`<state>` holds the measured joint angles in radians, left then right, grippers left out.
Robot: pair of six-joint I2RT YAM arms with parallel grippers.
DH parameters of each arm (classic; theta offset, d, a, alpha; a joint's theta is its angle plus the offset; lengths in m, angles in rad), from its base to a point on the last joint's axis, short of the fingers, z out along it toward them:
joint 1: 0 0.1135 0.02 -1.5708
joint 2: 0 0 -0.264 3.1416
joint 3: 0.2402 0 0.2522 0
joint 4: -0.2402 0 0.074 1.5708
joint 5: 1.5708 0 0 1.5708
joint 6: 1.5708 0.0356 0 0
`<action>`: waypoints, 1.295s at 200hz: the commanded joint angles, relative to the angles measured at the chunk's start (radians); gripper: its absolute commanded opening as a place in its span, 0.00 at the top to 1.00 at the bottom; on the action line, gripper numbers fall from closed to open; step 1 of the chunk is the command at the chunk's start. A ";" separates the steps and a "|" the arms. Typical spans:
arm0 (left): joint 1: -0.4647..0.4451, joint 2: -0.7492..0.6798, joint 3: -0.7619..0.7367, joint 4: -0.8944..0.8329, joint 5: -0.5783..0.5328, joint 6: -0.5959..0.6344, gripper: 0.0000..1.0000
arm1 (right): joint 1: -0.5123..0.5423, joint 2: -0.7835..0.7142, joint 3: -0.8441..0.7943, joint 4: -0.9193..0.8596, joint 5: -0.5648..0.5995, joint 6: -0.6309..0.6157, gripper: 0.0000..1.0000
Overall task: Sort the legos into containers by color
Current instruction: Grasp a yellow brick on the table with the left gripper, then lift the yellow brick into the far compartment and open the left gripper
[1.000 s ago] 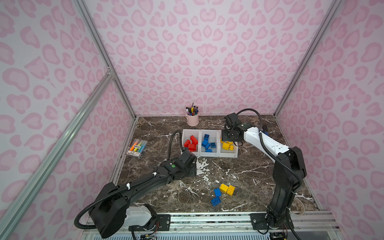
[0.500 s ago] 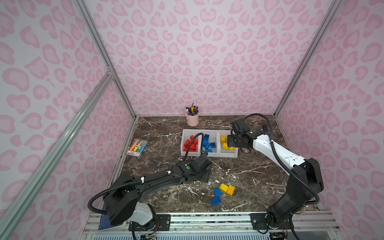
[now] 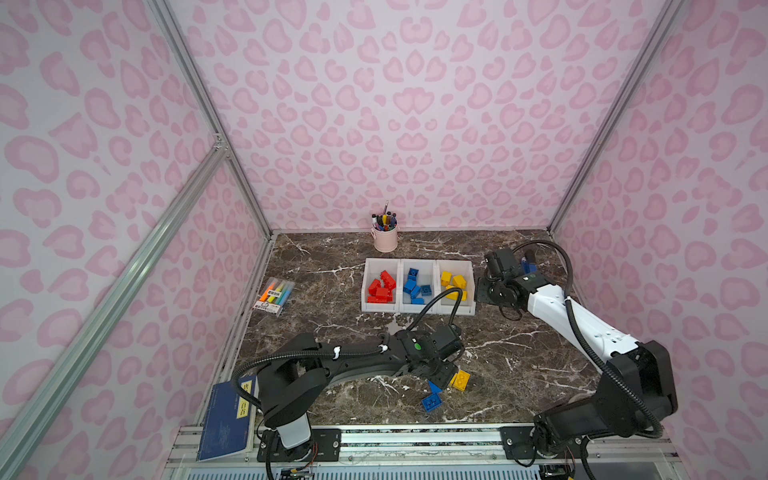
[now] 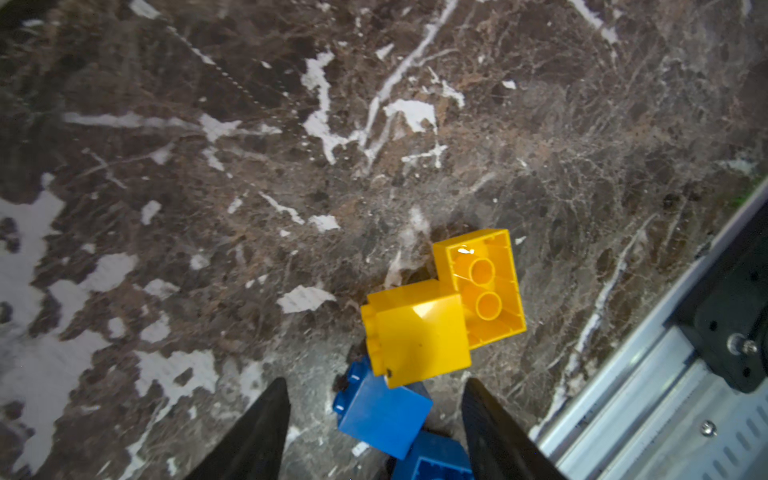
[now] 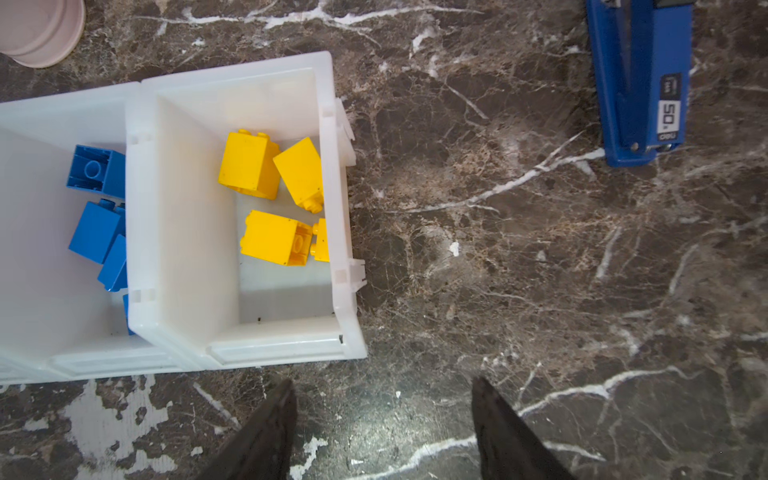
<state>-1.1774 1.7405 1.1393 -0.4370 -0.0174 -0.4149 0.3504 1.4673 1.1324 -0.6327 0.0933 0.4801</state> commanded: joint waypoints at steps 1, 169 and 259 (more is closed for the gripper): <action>-0.012 0.030 0.033 0.021 0.047 0.027 0.32 | -0.006 -0.007 -0.018 0.016 -0.007 0.012 0.33; -0.023 0.146 0.129 -0.068 -0.072 0.005 0.58 | -0.005 -0.027 -0.045 0.025 -0.018 0.023 0.35; 0.176 0.172 0.421 -0.127 -0.124 0.181 0.58 | -0.007 -0.160 -0.070 -0.019 0.008 0.044 0.36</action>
<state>-1.0473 1.8786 1.4494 -0.5507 -0.1219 -0.3256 0.3428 1.3430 1.0859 -0.6331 0.0826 0.5049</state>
